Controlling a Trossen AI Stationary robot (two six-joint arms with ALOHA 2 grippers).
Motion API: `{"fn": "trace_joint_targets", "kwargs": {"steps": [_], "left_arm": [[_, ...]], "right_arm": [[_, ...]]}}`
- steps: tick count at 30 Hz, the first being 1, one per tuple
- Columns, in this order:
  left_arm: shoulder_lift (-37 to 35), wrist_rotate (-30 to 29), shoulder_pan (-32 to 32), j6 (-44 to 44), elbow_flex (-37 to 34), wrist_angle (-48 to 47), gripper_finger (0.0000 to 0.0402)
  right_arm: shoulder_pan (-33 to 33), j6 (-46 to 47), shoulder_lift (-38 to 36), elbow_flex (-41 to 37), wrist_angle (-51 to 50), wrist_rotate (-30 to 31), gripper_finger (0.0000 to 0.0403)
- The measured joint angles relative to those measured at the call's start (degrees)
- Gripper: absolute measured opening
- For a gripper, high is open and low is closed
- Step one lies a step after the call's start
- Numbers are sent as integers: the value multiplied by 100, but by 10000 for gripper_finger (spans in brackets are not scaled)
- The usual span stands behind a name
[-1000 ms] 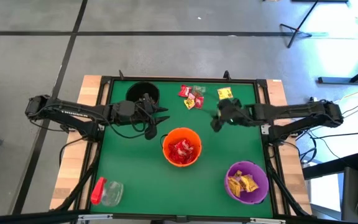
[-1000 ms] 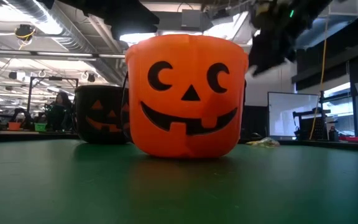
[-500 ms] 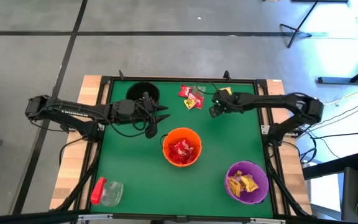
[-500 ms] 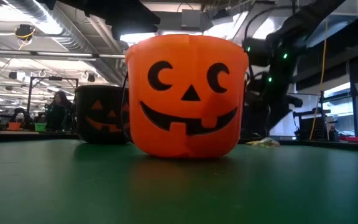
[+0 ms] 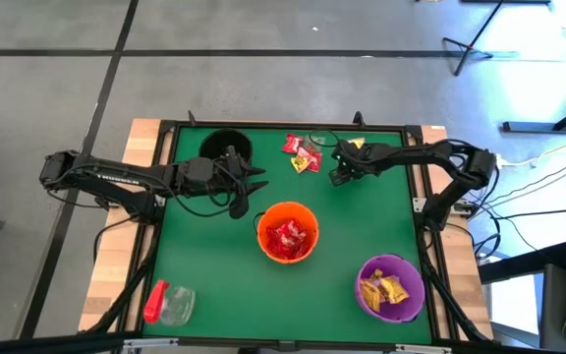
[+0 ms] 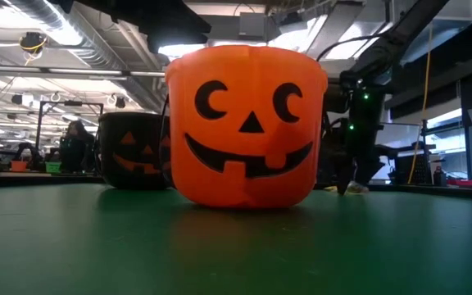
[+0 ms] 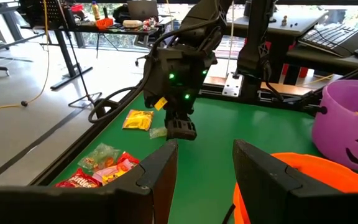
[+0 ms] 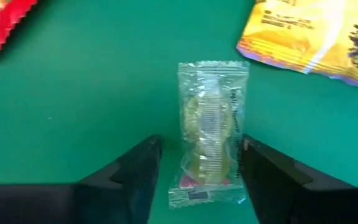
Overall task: Sort candy
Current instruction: Put the green candy into the black bin
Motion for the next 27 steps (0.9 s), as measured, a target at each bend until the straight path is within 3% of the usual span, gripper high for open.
{"fn": "trace_joint_targets", "kwargs": {"steps": [8, 11, 19, 27], "left_arm": [[0, 2, 0, -14, 0, -4, 149], [0, 0, 0, -14, 0, -4, 149], [0, 0, -4, -10, 0, -2, 149], [0, 160, 55, 45, 0, 0, 149]], "right_arm": [[7, -65, -1, 4, 78, -94, 54], [4, -68, -107, -10, 33, -94, 14], [378, -487, -911, 141, 180, -515, 56], [1431, -990, -1436, 556, 2060, -1742, 44]]}}
